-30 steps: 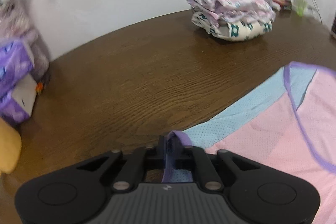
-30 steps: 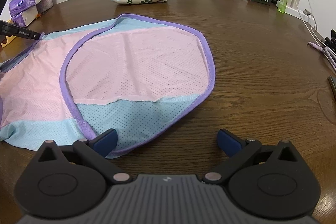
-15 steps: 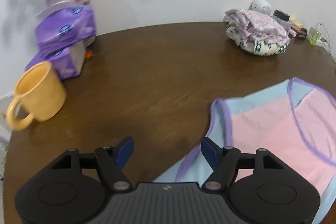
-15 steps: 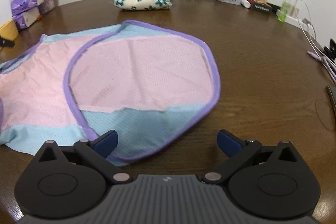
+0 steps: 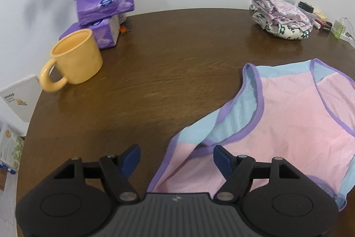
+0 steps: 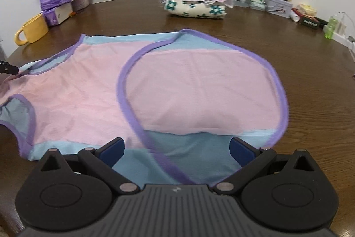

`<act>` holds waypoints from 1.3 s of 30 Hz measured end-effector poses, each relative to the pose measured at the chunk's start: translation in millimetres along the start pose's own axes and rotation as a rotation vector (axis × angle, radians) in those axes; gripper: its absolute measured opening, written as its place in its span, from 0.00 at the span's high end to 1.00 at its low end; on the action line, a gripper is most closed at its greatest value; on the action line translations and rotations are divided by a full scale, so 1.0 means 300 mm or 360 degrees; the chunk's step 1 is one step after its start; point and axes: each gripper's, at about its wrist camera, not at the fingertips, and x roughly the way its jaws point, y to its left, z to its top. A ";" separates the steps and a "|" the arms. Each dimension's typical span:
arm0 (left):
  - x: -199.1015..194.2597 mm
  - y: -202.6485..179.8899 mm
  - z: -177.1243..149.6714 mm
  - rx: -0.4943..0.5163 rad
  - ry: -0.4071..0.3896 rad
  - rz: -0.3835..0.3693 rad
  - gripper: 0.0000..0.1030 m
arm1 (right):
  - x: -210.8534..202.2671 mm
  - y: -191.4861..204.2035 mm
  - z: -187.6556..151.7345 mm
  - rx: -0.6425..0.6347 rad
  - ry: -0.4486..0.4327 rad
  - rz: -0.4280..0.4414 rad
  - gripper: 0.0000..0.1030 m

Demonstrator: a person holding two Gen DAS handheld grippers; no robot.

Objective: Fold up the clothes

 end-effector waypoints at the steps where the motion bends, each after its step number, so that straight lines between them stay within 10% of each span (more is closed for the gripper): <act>1: -0.001 0.008 -0.006 -0.0010 0.0002 0.0002 0.30 | 0.001 0.013 0.000 -0.0003 0.0001 0.0010 0.01; 39: 0.081 -0.015 0.020 0.0023 -0.0003 -0.0125 0.30 | 0.044 0.254 -0.010 -0.0093 -0.0005 0.0086 0.01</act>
